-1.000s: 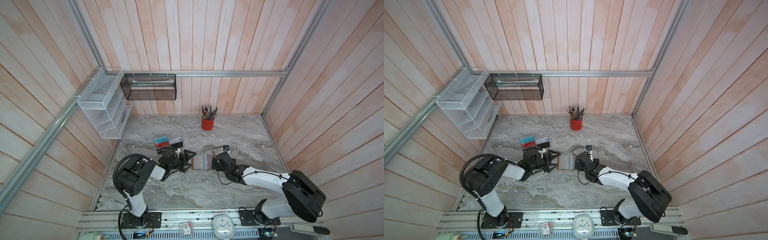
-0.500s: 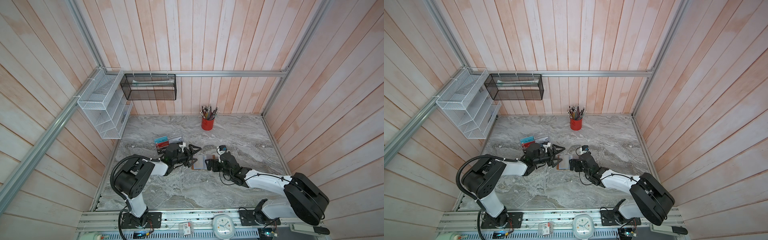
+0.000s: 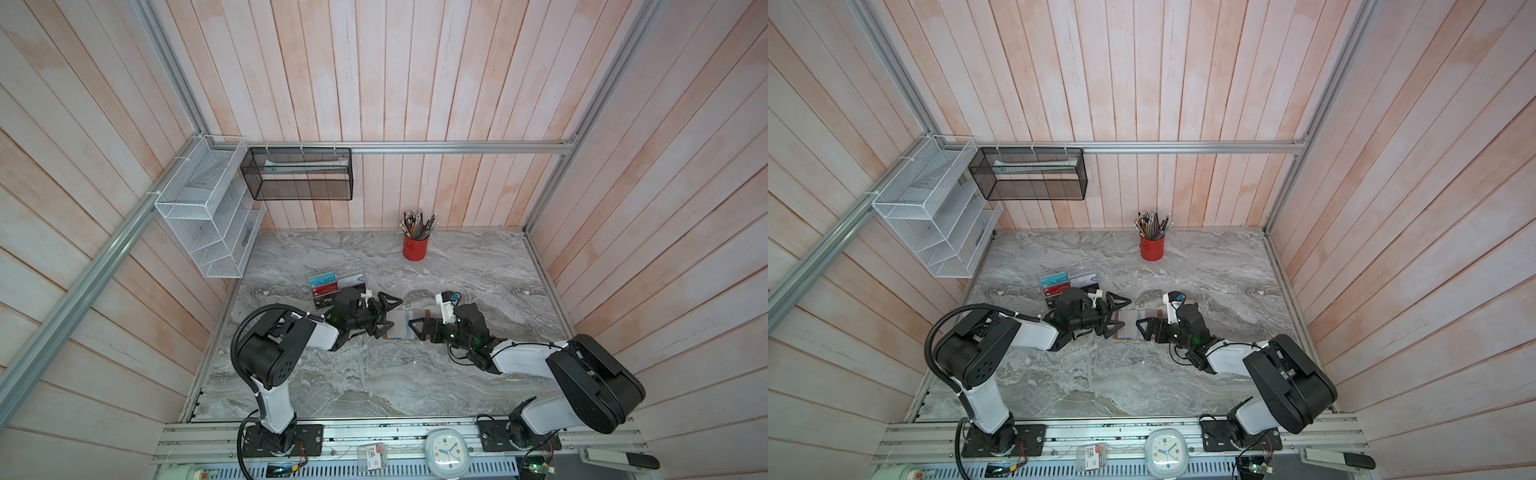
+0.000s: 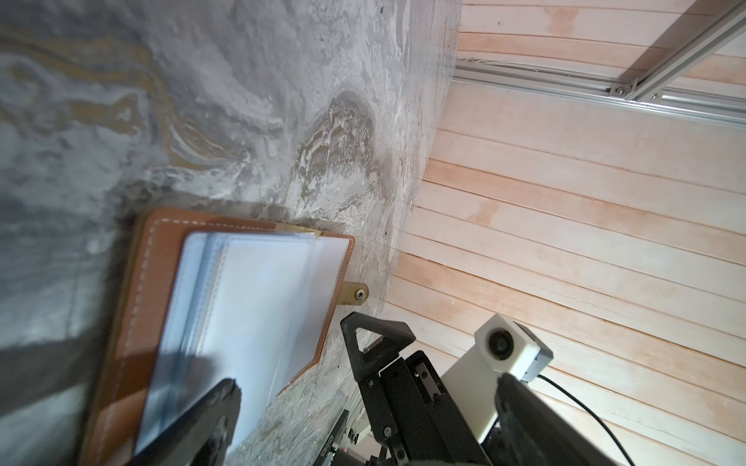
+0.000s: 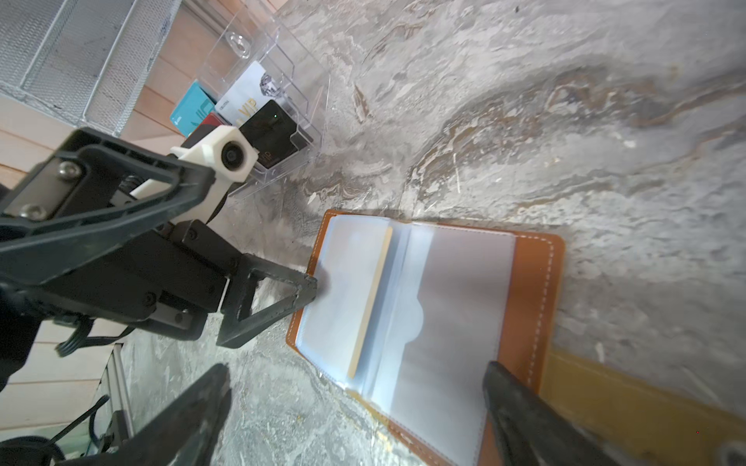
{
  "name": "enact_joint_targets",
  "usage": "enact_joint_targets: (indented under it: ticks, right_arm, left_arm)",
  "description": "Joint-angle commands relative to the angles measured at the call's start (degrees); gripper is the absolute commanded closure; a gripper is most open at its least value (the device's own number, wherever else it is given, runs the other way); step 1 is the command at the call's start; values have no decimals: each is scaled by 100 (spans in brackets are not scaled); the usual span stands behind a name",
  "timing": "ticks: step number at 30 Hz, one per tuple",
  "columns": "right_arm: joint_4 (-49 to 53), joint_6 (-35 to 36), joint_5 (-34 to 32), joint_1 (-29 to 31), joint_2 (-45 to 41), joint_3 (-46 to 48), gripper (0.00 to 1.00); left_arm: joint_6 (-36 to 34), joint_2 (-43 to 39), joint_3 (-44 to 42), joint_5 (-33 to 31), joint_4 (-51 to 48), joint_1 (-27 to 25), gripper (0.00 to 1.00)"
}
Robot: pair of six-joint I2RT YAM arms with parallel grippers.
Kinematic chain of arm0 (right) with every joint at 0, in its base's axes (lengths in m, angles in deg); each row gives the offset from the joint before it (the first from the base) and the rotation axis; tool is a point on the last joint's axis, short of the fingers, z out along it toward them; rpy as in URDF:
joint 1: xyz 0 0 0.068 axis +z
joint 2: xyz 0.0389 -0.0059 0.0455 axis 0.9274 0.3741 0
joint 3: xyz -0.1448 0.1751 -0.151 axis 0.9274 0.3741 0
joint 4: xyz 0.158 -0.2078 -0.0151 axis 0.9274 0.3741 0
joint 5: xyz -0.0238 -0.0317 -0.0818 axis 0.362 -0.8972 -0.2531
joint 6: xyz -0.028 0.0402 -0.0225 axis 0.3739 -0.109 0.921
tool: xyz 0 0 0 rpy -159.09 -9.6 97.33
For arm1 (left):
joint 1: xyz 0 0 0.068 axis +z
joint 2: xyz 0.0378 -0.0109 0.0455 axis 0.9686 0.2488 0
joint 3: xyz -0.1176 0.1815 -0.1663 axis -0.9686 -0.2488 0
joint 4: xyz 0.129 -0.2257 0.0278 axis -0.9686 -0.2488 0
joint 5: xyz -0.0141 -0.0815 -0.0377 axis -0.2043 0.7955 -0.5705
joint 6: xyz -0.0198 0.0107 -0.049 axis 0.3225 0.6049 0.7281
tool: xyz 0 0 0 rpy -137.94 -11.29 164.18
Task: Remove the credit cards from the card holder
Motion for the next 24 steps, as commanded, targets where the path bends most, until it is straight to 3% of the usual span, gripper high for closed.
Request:
enact_joint_targets:
  ticks: [1, 10, 24]
  right_arm:
    - [-419, -48, 338, -2, 206, -94, 2]
    - [-746, -142, 447, -17, 689, -63, 2]
    - [-1097, -334, 437, -75, 879, 149, 2]
  left_arm:
    - [-252, 14, 142, 39, -252, 66, 0]
    - [-1132, -84, 516, 40, -1373, 143, 0]
    - [-1337, -47, 634, 36, -1656, 128, 0]
